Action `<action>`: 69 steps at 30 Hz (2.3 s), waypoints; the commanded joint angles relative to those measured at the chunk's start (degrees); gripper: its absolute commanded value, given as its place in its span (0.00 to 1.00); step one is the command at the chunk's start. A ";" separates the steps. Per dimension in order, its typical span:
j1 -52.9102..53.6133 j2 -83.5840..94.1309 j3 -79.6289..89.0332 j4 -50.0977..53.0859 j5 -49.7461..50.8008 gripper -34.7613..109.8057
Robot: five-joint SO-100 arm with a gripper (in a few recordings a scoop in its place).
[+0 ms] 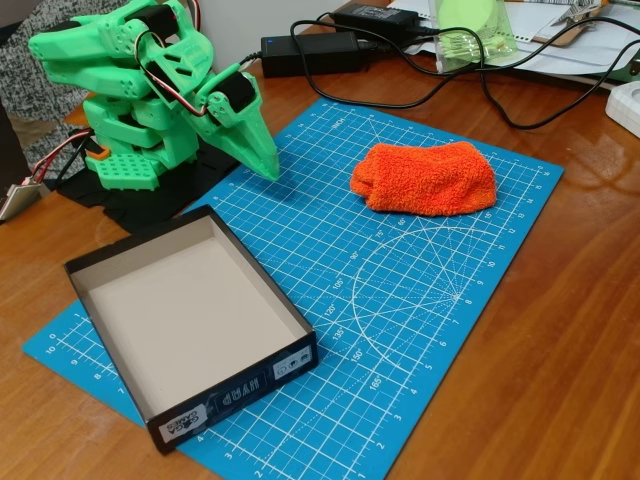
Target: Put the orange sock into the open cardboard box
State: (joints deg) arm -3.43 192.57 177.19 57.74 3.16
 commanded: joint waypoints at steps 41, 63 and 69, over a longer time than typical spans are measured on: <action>-2.29 -37.97 -30.94 -6.42 -20.83 0.24; -6.68 -104.33 -106.08 21.62 -100.46 0.40; -11.16 -113.03 -105.73 19.51 -101.87 0.42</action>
State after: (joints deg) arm -11.95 81.47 73.56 78.05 -97.38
